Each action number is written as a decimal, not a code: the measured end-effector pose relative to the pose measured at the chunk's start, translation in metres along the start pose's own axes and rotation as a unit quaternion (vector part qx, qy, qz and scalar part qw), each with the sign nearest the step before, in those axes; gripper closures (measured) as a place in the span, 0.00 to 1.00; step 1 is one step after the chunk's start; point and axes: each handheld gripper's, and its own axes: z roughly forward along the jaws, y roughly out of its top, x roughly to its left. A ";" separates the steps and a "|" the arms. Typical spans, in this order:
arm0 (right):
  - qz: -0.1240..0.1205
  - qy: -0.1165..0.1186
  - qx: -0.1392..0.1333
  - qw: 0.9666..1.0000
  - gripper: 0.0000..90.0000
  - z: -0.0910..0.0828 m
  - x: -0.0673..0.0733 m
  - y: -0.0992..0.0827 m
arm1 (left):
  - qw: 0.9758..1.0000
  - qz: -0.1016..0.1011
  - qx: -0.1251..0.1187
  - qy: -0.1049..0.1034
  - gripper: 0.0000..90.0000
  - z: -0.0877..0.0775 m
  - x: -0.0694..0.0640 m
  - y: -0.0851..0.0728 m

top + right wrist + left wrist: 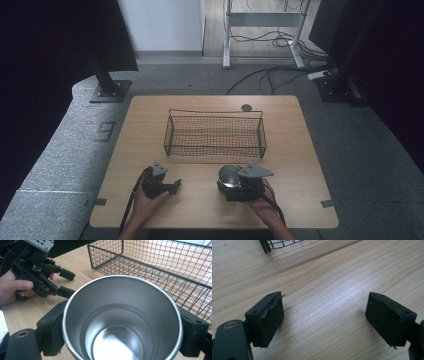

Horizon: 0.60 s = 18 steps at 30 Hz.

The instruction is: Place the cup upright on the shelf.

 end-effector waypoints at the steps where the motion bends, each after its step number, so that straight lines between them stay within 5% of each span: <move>1: 0.003 0.000 -0.003 1.000 0.16 -0.001 -0.002 0.002 | 1.000 0.000 0.000 0.000 0.17 0.000 0.000 0.000; 18: 0.008 -0.008 -0.020 1.000 0.16 -0.008 -0.017 0.025 | 1.000 0.000 0.000 0.000 0.17 0.000 0.000 0.000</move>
